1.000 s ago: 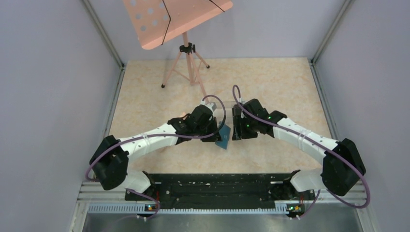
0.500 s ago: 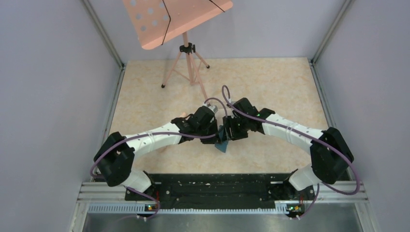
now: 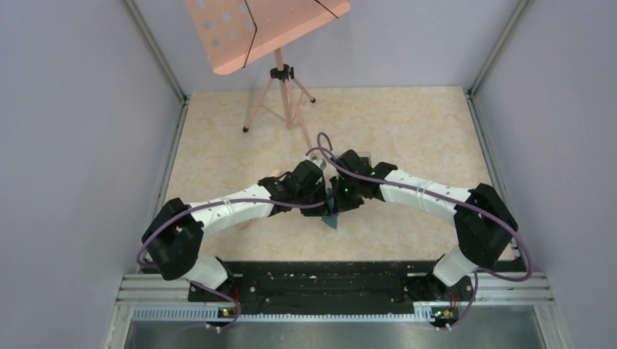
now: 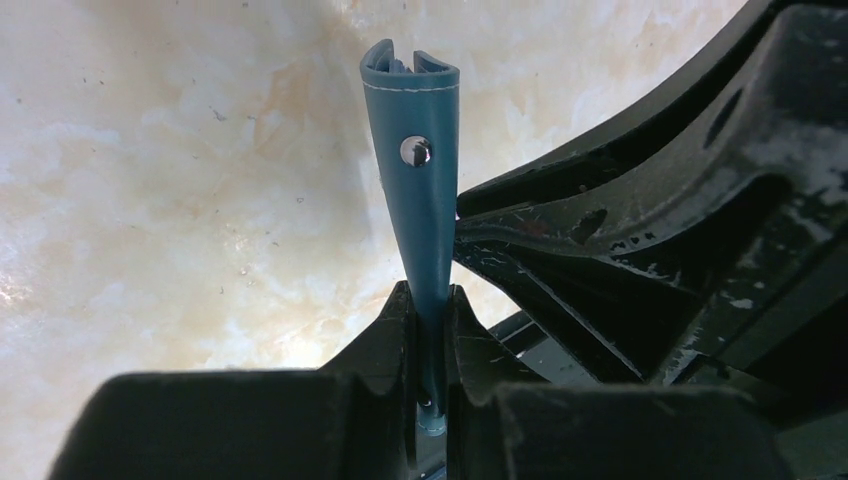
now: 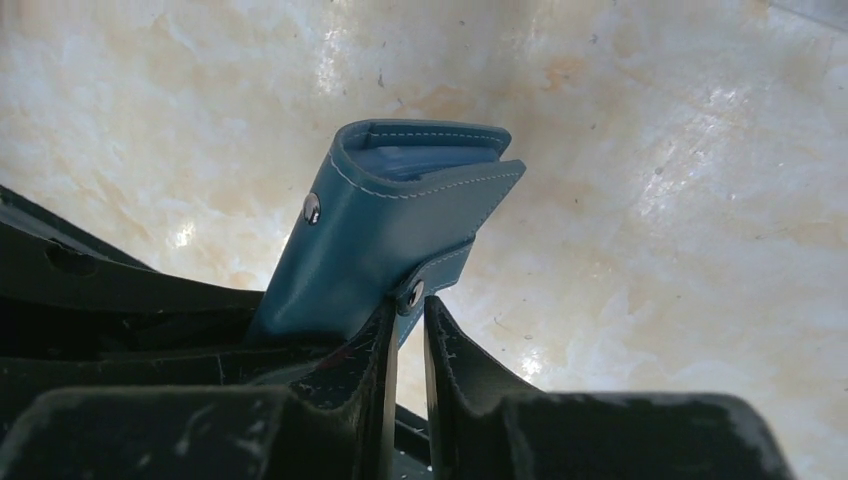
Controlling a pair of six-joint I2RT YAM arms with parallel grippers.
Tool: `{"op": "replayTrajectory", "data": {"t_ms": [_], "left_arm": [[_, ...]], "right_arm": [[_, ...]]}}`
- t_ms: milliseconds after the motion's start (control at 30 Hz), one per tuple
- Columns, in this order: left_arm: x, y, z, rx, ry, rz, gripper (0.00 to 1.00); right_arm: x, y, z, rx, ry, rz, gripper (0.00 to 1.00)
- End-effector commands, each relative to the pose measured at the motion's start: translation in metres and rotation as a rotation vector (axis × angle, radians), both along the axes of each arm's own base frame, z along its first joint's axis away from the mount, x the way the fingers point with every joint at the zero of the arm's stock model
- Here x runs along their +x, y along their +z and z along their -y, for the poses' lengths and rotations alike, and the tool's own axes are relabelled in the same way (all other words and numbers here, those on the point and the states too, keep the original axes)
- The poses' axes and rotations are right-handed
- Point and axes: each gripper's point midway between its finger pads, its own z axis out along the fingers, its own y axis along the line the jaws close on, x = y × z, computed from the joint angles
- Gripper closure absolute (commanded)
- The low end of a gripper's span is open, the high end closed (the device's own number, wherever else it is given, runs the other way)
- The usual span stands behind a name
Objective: Put the credit cards into the card holder
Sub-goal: Open the card holder at the center of the board.
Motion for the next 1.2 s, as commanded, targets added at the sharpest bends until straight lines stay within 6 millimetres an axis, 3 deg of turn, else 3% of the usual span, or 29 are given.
{"op": "replayTrajectory", "data": {"t_ms": [0,367,567,867,1000,1167], "left_arm": [[0.003,0.045,0.031,-0.195,-0.043,0.058,1.00],[0.001,0.051,0.033,-0.268,-0.038,0.063,1.00],[0.003,0.040,0.024,-0.247,0.002,0.034,1.00],[0.008,0.034,0.011,-0.324,0.069,0.003,1.00],[0.008,0.035,0.010,-0.334,0.065,0.006,1.00],[0.006,0.032,0.013,-0.334,0.051,-0.015,1.00]], "right_arm": [[0.017,-0.029,0.050,-0.251,-0.085,0.068,0.87],[0.022,-0.033,0.093,-0.283,-0.161,0.050,0.87],[0.027,-0.012,0.100,-0.183,-0.176,0.056,0.81],[0.018,0.044,0.081,0.169,-0.110,0.094,0.32],[0.010,0.050,0.064,0.269,-0.077,0.056,0.24],[0.006,0.040,0.040,0.293,-0.023,0.005,0.23]]}}
